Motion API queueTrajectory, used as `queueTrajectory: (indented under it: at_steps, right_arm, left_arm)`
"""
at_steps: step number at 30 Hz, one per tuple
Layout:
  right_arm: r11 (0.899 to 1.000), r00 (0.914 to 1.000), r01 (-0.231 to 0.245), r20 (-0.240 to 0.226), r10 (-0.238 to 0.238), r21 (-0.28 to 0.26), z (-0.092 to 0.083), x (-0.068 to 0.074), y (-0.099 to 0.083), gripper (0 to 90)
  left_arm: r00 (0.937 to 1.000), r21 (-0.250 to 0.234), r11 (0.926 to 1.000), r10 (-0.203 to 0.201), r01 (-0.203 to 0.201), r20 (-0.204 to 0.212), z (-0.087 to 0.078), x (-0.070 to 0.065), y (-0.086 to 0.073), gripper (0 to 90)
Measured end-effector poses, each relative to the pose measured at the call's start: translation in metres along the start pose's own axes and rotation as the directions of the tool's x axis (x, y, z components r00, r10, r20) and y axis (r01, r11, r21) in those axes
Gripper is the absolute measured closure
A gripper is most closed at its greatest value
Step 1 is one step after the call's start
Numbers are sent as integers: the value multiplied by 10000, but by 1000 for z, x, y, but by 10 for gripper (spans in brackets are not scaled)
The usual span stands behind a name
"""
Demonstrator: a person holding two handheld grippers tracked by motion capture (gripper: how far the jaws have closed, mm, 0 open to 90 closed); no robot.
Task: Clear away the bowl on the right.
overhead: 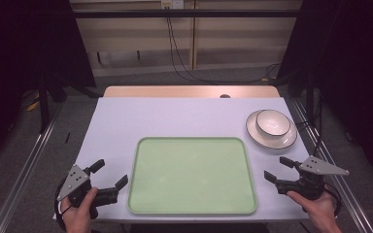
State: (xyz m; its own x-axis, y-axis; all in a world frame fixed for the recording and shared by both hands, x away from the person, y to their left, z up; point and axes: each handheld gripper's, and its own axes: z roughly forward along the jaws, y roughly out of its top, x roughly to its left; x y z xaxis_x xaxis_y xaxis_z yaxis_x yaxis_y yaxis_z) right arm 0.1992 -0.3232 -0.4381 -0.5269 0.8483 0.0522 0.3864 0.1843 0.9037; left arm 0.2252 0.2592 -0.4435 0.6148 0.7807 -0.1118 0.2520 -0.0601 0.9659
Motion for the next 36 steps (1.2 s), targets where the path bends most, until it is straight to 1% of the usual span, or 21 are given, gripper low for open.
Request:
queueTrajectory:
  at_steps: [1,3,4,7,8,11,13,14,17,18,21,23,24,26,28,29,30,33,34,35,36]
  right_arm:
    - [10000,10000,0,0,0,0,0,0,0,198]
    - [10000,9999,23,-152,-22,24,-1,-2,0,251]
    - [10000,9999,23,-152,-22,24,-1,-2,0,251]
    - [9998,9997,-206,-135,207,85,-2,-6,2,281]
    - [9991,9990,-374,-230,378,187,-3,-10,3,319]
    - [9986,9988,-429,-241,437,305,-3,-14,4,337]
    - [9979,9983,-554,-172,560,339,-3,-17,6,340]
    - [9963,9972,-727,-135,734,465,-4,-18,8,342]
    - [9955,9967,-795,-98,801,519,-3,-21,11,357]
    - [9952,9967,-807,-50,811,545,-2,-22,12,372]
    - [9953,9970,-757,207,746,612,1,-28,15,366]
    - [9956,9971,-745,209,734,576,4,-31,17,366]
    - [9956,9979,-644,66,641,681,6,-34,19,357]
    - [9942,9967,-812,95,808,700,8,-38,20,357]
    - [9938,9969,-783,85,779,783,10,-40,21,357]
    - [9941,9972,-718,258,699,810,10,-41,23,357]
    - [9931,9969,-775,218,759,878,12,-46,26,359]
    - [9923,9965,-816,244,796,935,14,-49,27,358]
    - [9923,9976,-663,287,636,1048,15,-52,29,367]
    - [9923,9976,-663,287,636,1048,15,-52,29,367]
    - [9913,9975,-597,444,548,1174,16,-56,32,388]
  left_arm:
    - [10000,18,10000,-37,37,63,1,0,0,9]
    - [10000,17,10000,19,-19,70,1,0,0,9]
    - [9999,38,10000,36,-36,95,1,-1,0,9]
    - [10000,43,10000,24,-24,96,1,0,0,9]
    - [9999,37,10000,17,-17,100,1,0,0,10]
    - [9999,52,10000,34,-35,142,1,0,0,11]
    - [9999,66,10000,51,-52,135,2,0,1,11]
    - [9999,80,9999,70,-71,135,2,0,1,11]
    - [9998,84,9999,70,-71,173,2,0,1,11]
    - [9998,69,10000,41,-43,189,2,0,1,12]
    - [9997,64,10000,59,-60,221,2,0,2,12]
    - [9995,40,9999,94,-95,311,1,0,2,12]
    - [9996,81,9999,139,-141,246,1,0,2,12]
    - [9997,90,9999,88,-90,240,2,0,1,12]
    - [9995,91,9999,100,-102,290,2,1,1,12]
    - [9997,101,9999,97,-99,233,2,1,1,12]
    - [9997,114,9999,126,-128,221,1,0,1,12]
    - [9997,142,9998,138,-141,212,2,0,1,12]
    - [9997,173,9998,112,-116,227,2,1,1,12]
    - [9997,173,9998,112,-116,227,2,1,1,12]
    - [9997,204,9997,115,-120,213,3,1,1,12]
